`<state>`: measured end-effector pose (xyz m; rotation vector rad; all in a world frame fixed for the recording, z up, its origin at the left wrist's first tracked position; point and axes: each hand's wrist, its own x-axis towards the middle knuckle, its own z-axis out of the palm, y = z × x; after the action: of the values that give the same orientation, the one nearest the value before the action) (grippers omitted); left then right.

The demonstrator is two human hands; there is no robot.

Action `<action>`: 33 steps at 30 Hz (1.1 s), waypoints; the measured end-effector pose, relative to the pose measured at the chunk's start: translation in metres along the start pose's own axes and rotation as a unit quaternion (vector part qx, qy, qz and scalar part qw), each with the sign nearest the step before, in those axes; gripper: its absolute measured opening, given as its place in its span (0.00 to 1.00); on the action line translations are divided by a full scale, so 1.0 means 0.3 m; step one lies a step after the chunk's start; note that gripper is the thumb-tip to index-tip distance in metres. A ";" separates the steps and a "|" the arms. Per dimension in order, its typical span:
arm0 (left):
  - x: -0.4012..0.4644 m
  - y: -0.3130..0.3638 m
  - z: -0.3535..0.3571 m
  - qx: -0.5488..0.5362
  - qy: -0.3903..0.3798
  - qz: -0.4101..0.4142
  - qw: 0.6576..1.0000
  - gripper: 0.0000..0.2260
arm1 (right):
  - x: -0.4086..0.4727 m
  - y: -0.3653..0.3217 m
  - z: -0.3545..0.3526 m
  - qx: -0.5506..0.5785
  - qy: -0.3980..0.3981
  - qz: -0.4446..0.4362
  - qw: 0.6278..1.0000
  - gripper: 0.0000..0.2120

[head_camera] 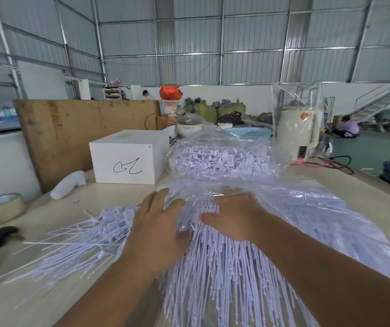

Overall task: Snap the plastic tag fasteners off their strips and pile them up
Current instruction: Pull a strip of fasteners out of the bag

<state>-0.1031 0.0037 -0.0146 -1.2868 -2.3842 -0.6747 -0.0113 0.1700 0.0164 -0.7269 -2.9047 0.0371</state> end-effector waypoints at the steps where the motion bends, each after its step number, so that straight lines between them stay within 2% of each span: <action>1: -0.001 -0.001 0.004 -0.014 -0.017 -0.007 1.000 0.30 | 0.003 -0.002 0.002 0.008 0.013 0.007 1.000 0.34; 5: -0.010 0.007 0.018 -0.120 -0.105 -0.019 0.987 0.32 | 0.024 -0.009 -0.024 0.044 0.032 0.026 0.998 0.34; 8: -0.014 0.013 0.020 -0.141 -0.142 -0.033 0.979 0.37 | 0.043 -0.006 -0.056 0.069 0.038 0.024 0.997 0.28; 10: -0.014 0.017 0.018 -0.153 -0.137 -0.035 0.978 0.39 | 0.043 -0.003 -0.070 0.114 0.055 0.013 0.992 0.18; 12: -0.015 0.024 0.015 -0.162 -0.127 -0.038 0.978 0.39 | 0.029 0.001 -0.087 0.158 0.041 -0.013 0.986 0.13; 15: -0.012 0.033 0.009 -0.198 -0.091 -0.027 0.976 0.34 | -0.013 0.015 -0.143 0.186 0.026 -0.066 0.980 0.10; 18: -0.007 0.044 -0.005 -0.260 -0.037 -0.013 0.965 0.28 | -0.083 0.019 -0.210 0.104 -0.013 -0.112 0.988 0.07; 20: -0.003 0.046 -0.008 -0.261 -0.034 -0.017 0.965 0.26 | -0.133 0.026 -0.225 0.077 -0.063 -0.134 0.986 0.06; 22: -0.002 0.041 -0.010 -0.247 -0.041 -0.030 0.968 0.26 | -0.196 0.037 -0.228 0.103 -0.077 -0.155 0.979 0.08; 24: 0.001 0.036 -0.014 -0.237 -0.036 -0.044 0.970 0.26 | -0.261 0.054 -0.231 0.133 -0.036 -0.179 0.974 0.09; 30: 0.008 0.049 -0.017 -0.261 0.017 -0.057 0.963 0.16 | -0.419 0.122 -0.276 0.205 0.198 -0.208 0.935 0.15; 31: 0.010 0.052 -0.020 -0.274 0.045 -0.049 0.959 0.12 | -0.436 0.125 -0.282 0.213 0.235 -0.207 0.925 0.14; 33: -0.003 0.076 -0.036 -0.315 0.103 -0.012 0.943 0.08 | -0.451 0.118 -0.278 0.234 0.245 -0.206 0.918 0.10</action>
<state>-0.0825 0.0079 -0.0006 -1.3208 -2.0813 -1.5871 0.1355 0.1366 0.0785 -0.0215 -2.3593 0.4198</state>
